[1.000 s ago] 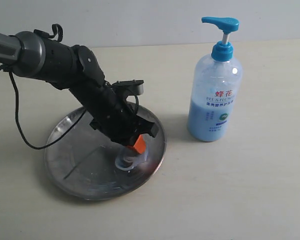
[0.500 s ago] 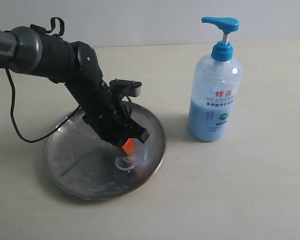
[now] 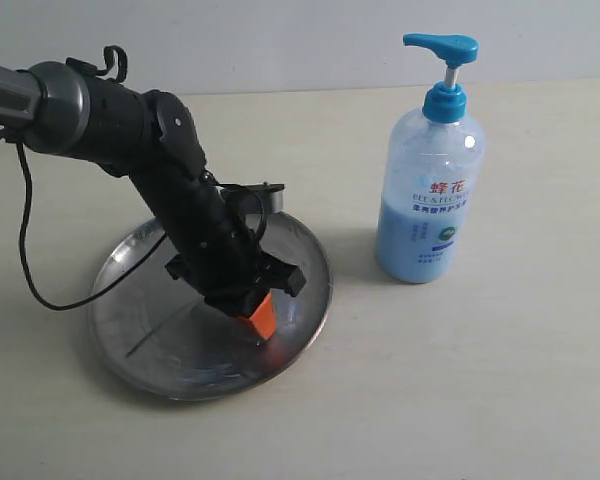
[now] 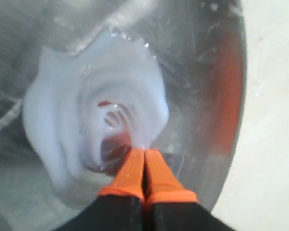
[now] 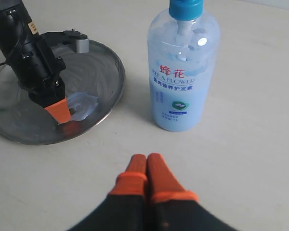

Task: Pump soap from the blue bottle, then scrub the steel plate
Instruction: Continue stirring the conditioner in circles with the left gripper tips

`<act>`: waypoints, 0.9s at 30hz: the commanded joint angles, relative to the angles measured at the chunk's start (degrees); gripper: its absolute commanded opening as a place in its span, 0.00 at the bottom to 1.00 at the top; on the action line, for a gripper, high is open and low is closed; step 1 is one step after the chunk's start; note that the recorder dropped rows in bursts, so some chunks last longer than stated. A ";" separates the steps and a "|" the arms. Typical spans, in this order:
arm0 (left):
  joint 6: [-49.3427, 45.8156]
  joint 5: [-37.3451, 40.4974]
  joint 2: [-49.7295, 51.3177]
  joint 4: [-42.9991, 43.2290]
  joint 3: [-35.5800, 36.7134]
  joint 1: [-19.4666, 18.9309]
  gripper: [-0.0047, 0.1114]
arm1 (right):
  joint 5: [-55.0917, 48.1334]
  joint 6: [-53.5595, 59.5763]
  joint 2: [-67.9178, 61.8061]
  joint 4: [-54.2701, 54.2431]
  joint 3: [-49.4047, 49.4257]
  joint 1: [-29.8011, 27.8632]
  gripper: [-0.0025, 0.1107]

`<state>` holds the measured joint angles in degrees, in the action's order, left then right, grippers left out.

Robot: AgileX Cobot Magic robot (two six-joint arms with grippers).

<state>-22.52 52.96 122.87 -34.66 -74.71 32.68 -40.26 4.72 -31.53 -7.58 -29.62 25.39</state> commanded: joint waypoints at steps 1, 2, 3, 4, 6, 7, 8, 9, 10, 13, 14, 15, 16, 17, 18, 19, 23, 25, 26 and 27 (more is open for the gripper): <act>-1.40 -5.84 0.63 -3.54 0.62 0.08 0.04 | 0.92 0.22 0.16 -0.18 0.25 -0.05 0.02; -1.63 -6.90 0.63 -4.11 0.62 0.08 0.04 | 0.92 0.22 0.16 -0.18 0.25 -0.05 0.02; -1.85 -8.06 0.63 -4.71 0.62 0.08 0.04 | 0.92 0.22 0.16 -0.18 0.25 -0.05 0.02; -1.86 -9.24 0.63 -4.87 0.62 0.08 0.04 | 0.92 0.22 0.16 -0.18 0.25 -0.05 0.02; -1.86 -11.26 0.63 -4.87 0.62 0.08 0.04 | 0.92 0.22 0.16 -0.18 0.25 -0.05 0.02; -1.96 -12.41 0.63 -4.87 0.62 0.08 0.04 | 0.92 0.22 0.16 -0.18 0.25 -0.05 0.02; -2.23 -13.05 0.63 -4.87 0.62 0.08 0.04 | 0.92 0.22 0.16 -0.18 0.25 -0.05 0.02; -2.69 -13.65 0.63 -4.87 0.62 0.08 0.04 | 0.92 0.22 0.16 -0.18 0.25 -0.05 0.02; -3.29 -14.21 0.63 -4.75 0.62 0.08 0.04 | 0.92 0.22 0.16 -0.18 0.25 -0.05 0.02; -4.29 -14.57 0.63 -1.92 0.62 0.08 0.04 | 0.92 0.22 0.16 -0.18 0.25 -0.05 0.02; -4.29 -14.39 0.63 -0.24 0.62 0.08 0.04 | 0.92 0.22 0.16 -0.18 0.25 -0.05 0.02; -4.04 -14.08 0.63 1.14 0.62 0.08 0.04 | 0.92 0.22 0.16 -0.18 0.25 -0.05 0.02; -3.63 -13.26 0.63 3.05 0.62 0.08 0.04 | 0.92 0.22 0.16 -0.18 0.25 -0.05 0.02; -2.88 -12.69 0.63 4.30 0.62 0.08 0.04 | 0.92 0.22 0.16 -0.18 0.25 -0.05 0.02; -2.14 -12.15 0.63 5.54 0.62 0.08 0.04 | 0.92 0.22 0.16 -0.18 0.25 -0.05 0.02; -0.79 -11.30 0.63 7.52 0.62 0.08 0.04 | 0.92 0.22 0.16 -0.18 0.25 -0.05 0.02; 2.20 -8.36 0.63 12.61 0.62 0.08 0.04 | 0.92 0.22 0.16 -0.18 0.25 -0.05 0.02; 2.20 -6.46 0.63 13.08 0.62 0.08 0.04 | 0.92 0.22 0.16 -0.18 0.25 -0.05 0.02; 2.20 -5.50 0.63 13.08 0.62 0.08 0.04 | 0.92 0.22 0.16 -0.18 0.25 -0.05 0.02; 2.20 -4.53 0.63 12.83 0.62 0.08 0.04 | 0.92 0.22 0.16 -0.18 0.25 -0.05 0.02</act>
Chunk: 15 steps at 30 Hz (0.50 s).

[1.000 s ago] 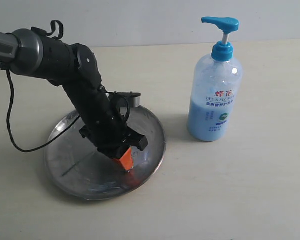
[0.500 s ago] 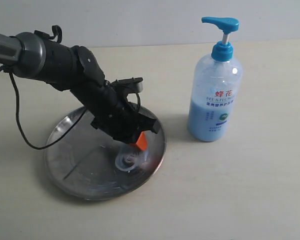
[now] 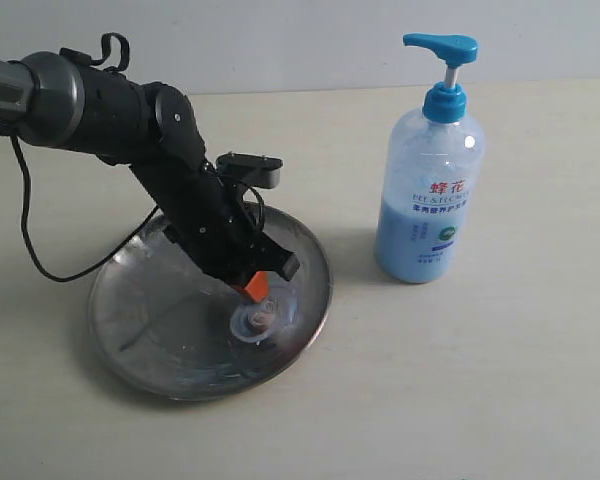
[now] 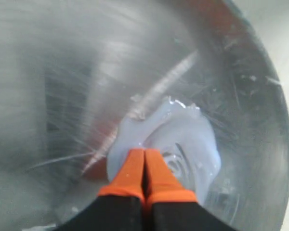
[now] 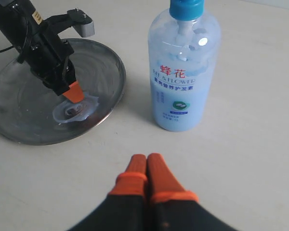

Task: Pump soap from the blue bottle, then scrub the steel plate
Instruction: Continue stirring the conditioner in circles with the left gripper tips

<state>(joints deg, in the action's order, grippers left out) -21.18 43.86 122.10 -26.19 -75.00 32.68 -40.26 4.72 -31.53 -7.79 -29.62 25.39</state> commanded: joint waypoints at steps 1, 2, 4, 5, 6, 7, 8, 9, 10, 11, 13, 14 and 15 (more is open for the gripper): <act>0.86 5.63 1.40 4.10 0.91 0.08 0.04 | 0.92 0.22 0.16 0.04 0.25 -0.05 0.02; 0.86 6.47 1.40 3.71 0.91 0.08 0.04 | 0.92 0.22 0.16 0.04 0.25 -0.05 0.02; 0.86 8.08 1.40 2.33 0.91 0.08 0.04 | 0.92 0.22 0.16 0.04 0.25 -0.05 0.02; 0.86 8.43 1.40 1.44 0.91 0.08 0.04 | 0.92 0.22 0.16 0.04 0.25 -0.05 0.02; 0.86 8.69 1.40 0.08 0.91 0.08 0.04 | 0.80 0.22 0.16 0.04 0.25 -0.05 0.02; 0.86 8.81 1.40 -1.39 0.91 0.08 0.04 | 0.80 0.22 0.16 0.04 0.25 -0.05 0.02; 0.86 8.81 1.40 -2.94 0.91 0.08 0.04 | 0.80 0.22 0.16 0.04 0.25 -0.05 0.02; 0.63 8.81 1.40 -4.49 0.91 0.08 0.04 | 0.80 0.22 0.16 0.04 0.25 -0.05 0.02; 0.51 8.49 1.40 -5.98 0.91 0.08 0.04 | 0.80 0.22 0.16 0.04 0.25 -0.05 0.02; 0.41 8.08 1.40 -7.31 0.91 0.08 0.04 | 0.80 0.22 0.16 0.04 0.25 -0.05 0.02; 0.23 7.23 1.40 -9.39 0.91 0.08 0.04 | 0.79 0.22 0.16 -0.07 0.25 -0.05 0.02; -0.17 6.63 1.40 -10.47 0.91 0.08 0.04 | 0.79 0.22 0.16 -0.07 0.25 -0.05 0.02; -0.68 6.25 1.40 -11.26 0.91 0.08 0.04 | 0.79 0.22 0.16 -0.07 0.25 -0.05 0.02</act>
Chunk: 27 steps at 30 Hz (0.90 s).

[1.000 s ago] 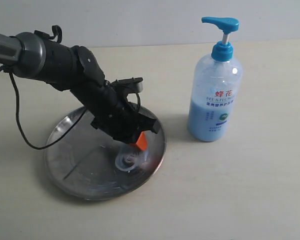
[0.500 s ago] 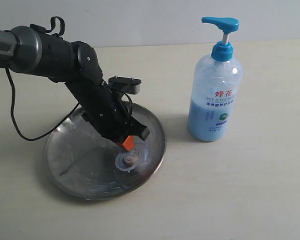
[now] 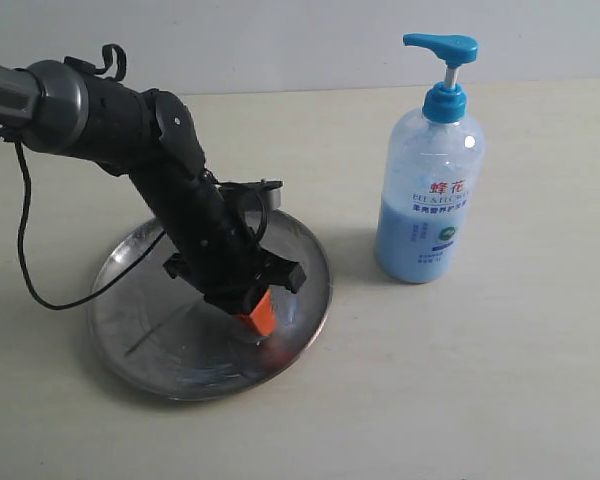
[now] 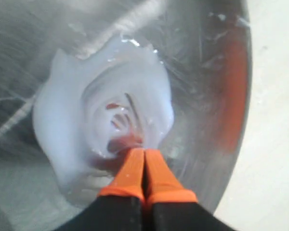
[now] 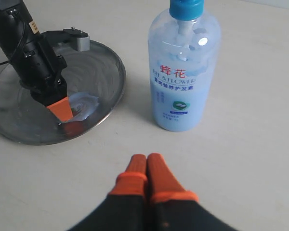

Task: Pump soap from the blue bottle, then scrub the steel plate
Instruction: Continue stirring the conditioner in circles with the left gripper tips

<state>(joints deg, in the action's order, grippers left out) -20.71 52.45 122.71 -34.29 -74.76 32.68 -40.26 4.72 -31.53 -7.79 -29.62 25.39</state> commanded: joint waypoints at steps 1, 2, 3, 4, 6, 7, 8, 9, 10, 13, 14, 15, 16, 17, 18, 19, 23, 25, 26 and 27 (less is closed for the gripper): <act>-1.55 -3.01 0.79 -4.05 0.68 0.08 0.04 | 0.79 0.22 0.16 -0.07 0.25 -0.05 0.02; -1.55 -3.88 0.79 -4.66 0.68 0.08 0.04 | 0.79 0.22 0.16 -0.07 0.25 -0.05 0.02; -1.55 -4.83 0.79 -5.23 0.68 0.08 0.04 | 0.79 0.22 0.16 -0.19 0.25 -0.05 0.02; -1.55 -5.76 0.79 -5.68 0.68 0.08 0.04 | 0.79 0.22 0.16 -0.19 0.25 -0.05 0.02; -1.55 -7.61 0.79 -5.88 0.68 0.08 0.04 | 0.79 0.22 0.16 -0.19 0.25 -0.05 0.02; -1.55 -8.65 0.79 -5.81 0.68 0.08 0.04 | 0.79 0.22 0.16 -0.19 0.25 -0.05 0.02; -1.55 -9.61 0.79 -5.81 0.68 0.08 0.04 | 0.79 0.22 0.16 -0.19 0.25 -0.05 0.02; -1.55 -10.34 0.79 -5.81 0.68 0.08 0.04 | 0.79 0.22 0.16 -0.19 0.25 -0.05 0.02; -1.55 -11.07 0.79 -5.81 0.68 0.08 0.04 | 0.79 0.22 0.16 -0.19 0.25 -0.05 0.02; -1.55 -12.75 0.79 -4.81 0.68 0.08 0.04 | 0.79 0.22 0.16 -0.19 0.25 -0.05 0.02; -1.55 -13.25 0.79 -4.04 0.68 0.08 0.04 | 0.79 0.22 0.16 -0.19 0.25 -0.05 0.02; -1.55 -13.54 0.79 -2.97 0.68 0.08 0.04 | 0.79 0.22 0.16 -0.19 0.25 -0.05 0.02; -1.55 -13.69 0.79 -1.68 0.68 0.08 0.04 | 0.79 0.22 0.16 -0.19 0.25 -0.05 0.02; -1.55 -13.69 0.79 -0.32 0.68 0.08 0.04 | 0.79 0.22 0.16 -0.19 0.25 -0.05 0.02; -1.55 -13.58 0.79 1.06 0.68 0.08 0.04 | 0.79 0.22 0.16 -0.19 0.25 -0.05 0.02; -1.45 -13.33 0.79 2.20 0.68 0.08 0.04 | 0.79 0.22 0.16 -0.19 0.25 -0.05 0.02; -1.17 -11.66 0.79 6.55 0.68 0.08 0.04 | 0.79 0.22 0.16 -0.19 0.25 -0.05 0.02; -0.21 -10.82 0.79 8.65 0.68 0.08 0.04 | 0.79 0.22 0.16 -0.19 0.25 -0.05 0.02; 0.52 -10.38 0.79 9.85 0.68 0.08 0.04 | 0.79 0.22 0.16 -0.19 0.25 -0.05 0.02; 1.05 -10.10 0.79 10.79 0.68 0.08 0.04 | 0.79 0.22 0.16 -0.19 0.25 -0.05 0.02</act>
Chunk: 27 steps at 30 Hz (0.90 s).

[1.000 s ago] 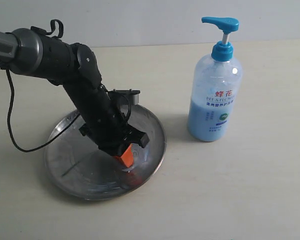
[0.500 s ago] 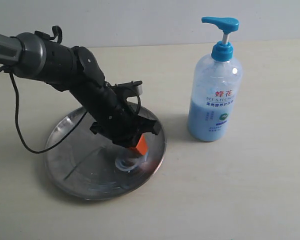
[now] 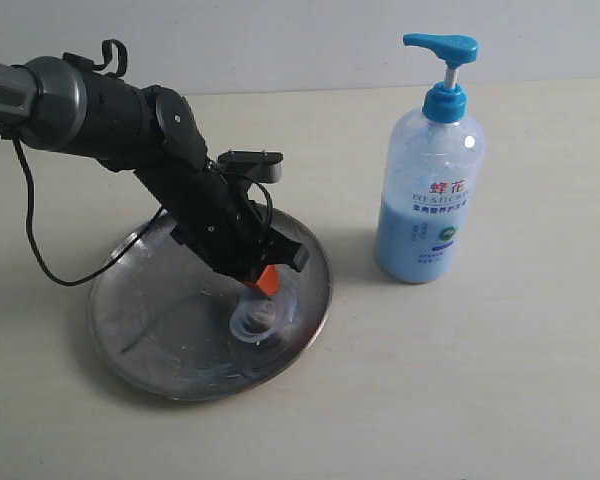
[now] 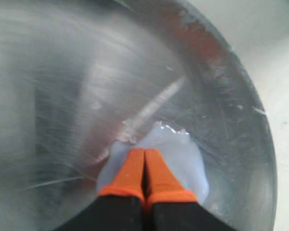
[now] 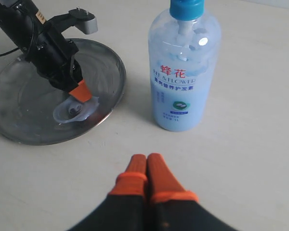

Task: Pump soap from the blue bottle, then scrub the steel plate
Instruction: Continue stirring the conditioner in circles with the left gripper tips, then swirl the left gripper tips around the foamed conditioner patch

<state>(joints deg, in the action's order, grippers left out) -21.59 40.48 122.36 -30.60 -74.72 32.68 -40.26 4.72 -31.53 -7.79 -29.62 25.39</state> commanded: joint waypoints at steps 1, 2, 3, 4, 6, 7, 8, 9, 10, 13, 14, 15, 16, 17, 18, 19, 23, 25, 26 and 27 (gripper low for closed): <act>2.63 2.15 1.14 7.93 0.63 0.08 0.04 | 0.79 0.22 0.16 -0.19 0.25 -0.05 0.02; 2.87 2.58 1.14 8.61 0.63 0.08 0.04 | 0.79 0.22 0.16 -0.19 0.25 -0.05 0.02; 2.87 3.00 1.14 9.02 0.63 0.08 0.04 | 0.79 0.22 0.16 -0.19 0.25 -0.05 0.02; 2.87 3.41 1.14 9.05 0.63 0.08 0.04 | 0.79 0.22 0.16 -0.19 0.25 -0.05 0.02; 2.87 4.50 1.14 9.05 0.63 0.08 0.04 | 0.79 0.22 0.16 -0.19 0.25 -0.05 0.02; 2.87 5.05 1.14 9.05 0.63 0.08 0.04 | 0.79 0.22 0.16 -0.19 0.25 -0.05 0.02; 2.87 5.72 1.14 9.05 0.63 0.08 0.04 | 0.79 0.22 0.16 -0.19 0.25 -0.05 0.02; 2.87 6.36 1.14 9.05 0.63 0.08 0.04 | 0.79 0.22 0.16 -0.19 0.25 -0.05 0.02; 2.87 6.91 1.14 9.05 0.63 0.08 0.04 | 0.79 0.22 0.16 -0.19 0.25 -0.05 0.02; 2.87 9.22 1.14 8.25 0.63 0.08 0.04 | 0.79 0.22 0.16 -0.19 0.25 -0.05 0.02; 2.87 10.13 1.14 7.36 0.63 0.08 0.04 | 0.79 0.22 0.16 -0.19 0.25 -0.05 0.02; 2.87 10.55 1.14 6.77 0.63 0.08 0.04 | 0.79 0.22 0.16 -0.19 0.25 -0.05 0.02; 2.87 10.84 1.14 5.85 0.63 0.08 0.04 | 0.79 0.22 0.16 -0.19 0.25 -0.05 0.02; 2.55 11.12 1.14 4.74 0.63 0.08 0.04 | 0.79 0.22 0.16 -0.19 0.25 -0.05 0.02; 2.34 11.12 1.14 3.71 0.63 0.08 0.04 | 0.79 0.22 0.16 -0.19 0.25 -0.05 0.02; 2.34 10.90 1.14 2.50 0.63 0.08 0.04 | 0.79 0.22 0.16 -0.19 0.25 -0.05 0.02; 1.50 9.05 1.14 -3.09 0.63 0.08 0.04 | 0.79 0.22 0.16 -0.19 0.25 -0.05 0.02; 0.40 8.18 1.14 -5.82 0.63 0.08 0.04 | 0.79 0.22 0.16 -0.33 0.25 -0.05 0.02; -0.23 7.38 1.14 -7.35 0.63 0.08 0.04 | 0.79 0.22 0.16 -0.33 0.25 -0.05 0.02; -0.57 6.75 1.14 -8.53 0.63 0.08 0.04 | 0.79 0.22 0.16 -0.33 0.25 -0.05 0.02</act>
<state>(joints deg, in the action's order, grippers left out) -20.77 50.04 122.85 -36.19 -74.72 32.66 -40.26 4.72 -31.53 -7.91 -29.62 25.39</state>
